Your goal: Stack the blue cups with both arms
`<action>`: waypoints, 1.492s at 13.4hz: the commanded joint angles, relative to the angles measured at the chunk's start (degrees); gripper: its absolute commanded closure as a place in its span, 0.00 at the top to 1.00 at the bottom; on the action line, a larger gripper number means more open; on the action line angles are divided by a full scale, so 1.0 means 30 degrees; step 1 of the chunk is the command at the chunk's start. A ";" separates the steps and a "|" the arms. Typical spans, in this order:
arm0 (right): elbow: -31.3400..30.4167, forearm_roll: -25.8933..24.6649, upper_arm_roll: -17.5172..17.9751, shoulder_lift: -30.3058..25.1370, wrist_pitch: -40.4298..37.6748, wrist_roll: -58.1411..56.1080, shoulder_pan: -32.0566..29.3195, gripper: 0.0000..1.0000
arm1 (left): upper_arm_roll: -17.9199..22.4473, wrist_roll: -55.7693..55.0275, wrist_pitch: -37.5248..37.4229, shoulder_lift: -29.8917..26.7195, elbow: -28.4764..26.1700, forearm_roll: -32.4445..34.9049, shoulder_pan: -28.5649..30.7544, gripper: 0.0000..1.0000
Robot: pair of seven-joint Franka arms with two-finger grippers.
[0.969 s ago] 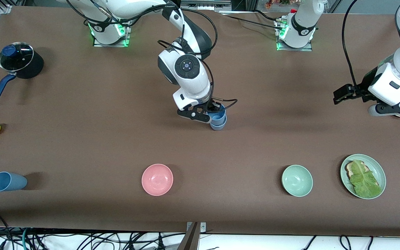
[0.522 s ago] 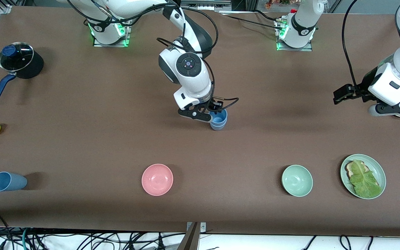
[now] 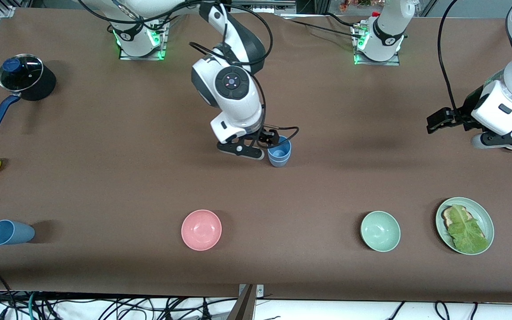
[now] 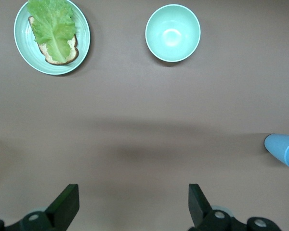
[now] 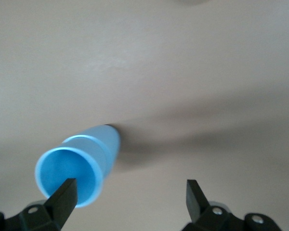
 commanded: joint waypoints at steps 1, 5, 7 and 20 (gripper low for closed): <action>-0.0004 -0.0230 0.0167 -0.1377 -0.2928 -0.1888 -0.1278 1.00 | -0.0092 0.0303 -0.0175 0.0276 0.0572 0.0034 0.0119 1.00; -0.0239 -0.0201 -0.3310 -0.2259 -0.7094 -0.6305 -0.1722 1.00 | -0.0092 0.0274 -0.0175 0.0276 0.0572 0.0034 0.0119 1.00; -0.0239 -0.0260 -0.4922 -0.2260 -0.7334 -0.6839 -0.1722 1.00 | -0.0092 0.0274 -0.0175 0.0276 0.0572 0.0034 0.0119 1.00; -0.9462 -0.4126 0.0220 -1.1538 -0.3760 -1.0504 -1.1265 1.00 | -0.0092 0.0274 -0.0175 0.0276 0.0572 0.0034 0.0119 1.00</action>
